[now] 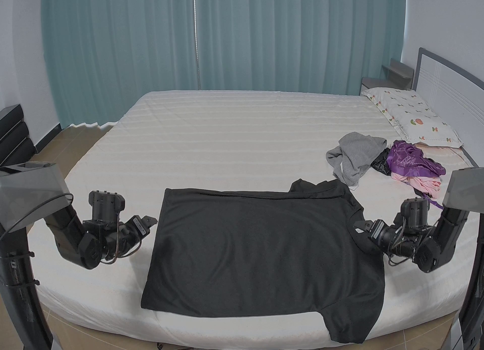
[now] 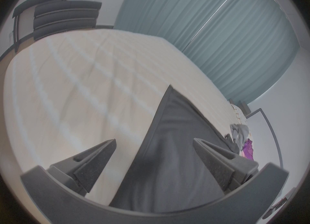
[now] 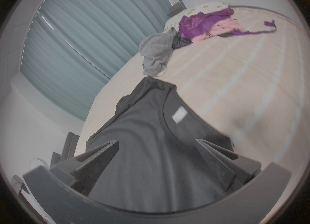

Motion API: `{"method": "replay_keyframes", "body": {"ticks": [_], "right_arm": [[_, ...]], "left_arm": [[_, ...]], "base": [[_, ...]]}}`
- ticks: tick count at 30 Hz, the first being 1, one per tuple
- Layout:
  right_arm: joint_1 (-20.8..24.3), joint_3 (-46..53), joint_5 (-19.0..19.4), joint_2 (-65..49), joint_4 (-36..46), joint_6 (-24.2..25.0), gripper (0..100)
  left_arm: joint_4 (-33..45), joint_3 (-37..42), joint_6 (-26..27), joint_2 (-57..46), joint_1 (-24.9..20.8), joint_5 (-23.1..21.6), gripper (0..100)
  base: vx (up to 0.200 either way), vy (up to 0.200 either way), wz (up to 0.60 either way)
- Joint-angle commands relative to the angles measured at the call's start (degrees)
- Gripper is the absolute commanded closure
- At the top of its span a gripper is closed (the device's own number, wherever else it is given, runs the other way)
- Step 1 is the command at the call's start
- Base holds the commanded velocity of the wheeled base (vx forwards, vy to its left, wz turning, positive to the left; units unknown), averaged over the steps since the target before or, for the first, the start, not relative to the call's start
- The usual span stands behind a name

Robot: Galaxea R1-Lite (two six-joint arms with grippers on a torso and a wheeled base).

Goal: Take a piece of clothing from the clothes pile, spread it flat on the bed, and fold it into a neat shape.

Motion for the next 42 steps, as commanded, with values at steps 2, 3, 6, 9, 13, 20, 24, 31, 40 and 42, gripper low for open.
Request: {"method": "replay_keyframes", "body": {"ticks": [2,3,6,9,13,20,24,31,40,42], "right_arm": [[2.2,23.0,3.8,-6.0,-14.5,7.0,0],[2.2,23.8,4.1,-5.1,-15.8,7.0,0],[2.2,26.0,5.6,-2.2,-20.1,7.1,0],[2.3,28.3,6.6,0.0,-24.4,7.1,0],[2.6,29.4,6.9,1.4,-26.2,7.1,0],[2.7,29.4,6.9,1.6,-26.1,7.2,0],[2.7,29.4,6.9,1.4,-26.1,7.2,0],[2.8,29.4,6.9,1.3,-26.1,7.1,0],[3.7,29.4,6.8,1.3,-26.2,7.0,0],[3.9,29.4,6.8,1.3,-26.2,7.0,0]], "left_arm": [[-1.2,21.2,-6.1,-13.4,-4.6,-4.1,0],[-1.2,21.6,-6.4,-13.4,-4.7,-4.3,0],[-1.2,22.3,-6.7,-12.4,-4.6,-5.8,0],[-1.7,23.6,-6.7,-10.5,-4.3,-6.7,0],[-5.0,25.1,-6.7,-9.3,-4.3,-6.7,0],[-6.3,26.1,-6.9,-9.1,-4.4,-6.8,0],[-6.4,26.1,-6.9,-9.4,-4.5,-6.8,0],[-6.4,26.1,-7.2,-9.3,-4.5,-6.9,0],[-6.7,25.4,-11.7,-9.9,-5.0,-7.0,0],[-6.7,25.4,-11.8,-9.9,-5.3,-7.0,0]], "base": [[0.0,0.0,0.0],[0.0,0.0,0.0],[0.0,0.0,0.0],[0.0,0.0,0.0],[0.0,0.0,0.0],[-0.2,0.0,0.0],[-0.2,0.0,0.0],[-0.029,0.0,0.0],[0.0,-0.067,0.0],[0.0,-0.2,0.0]]}}
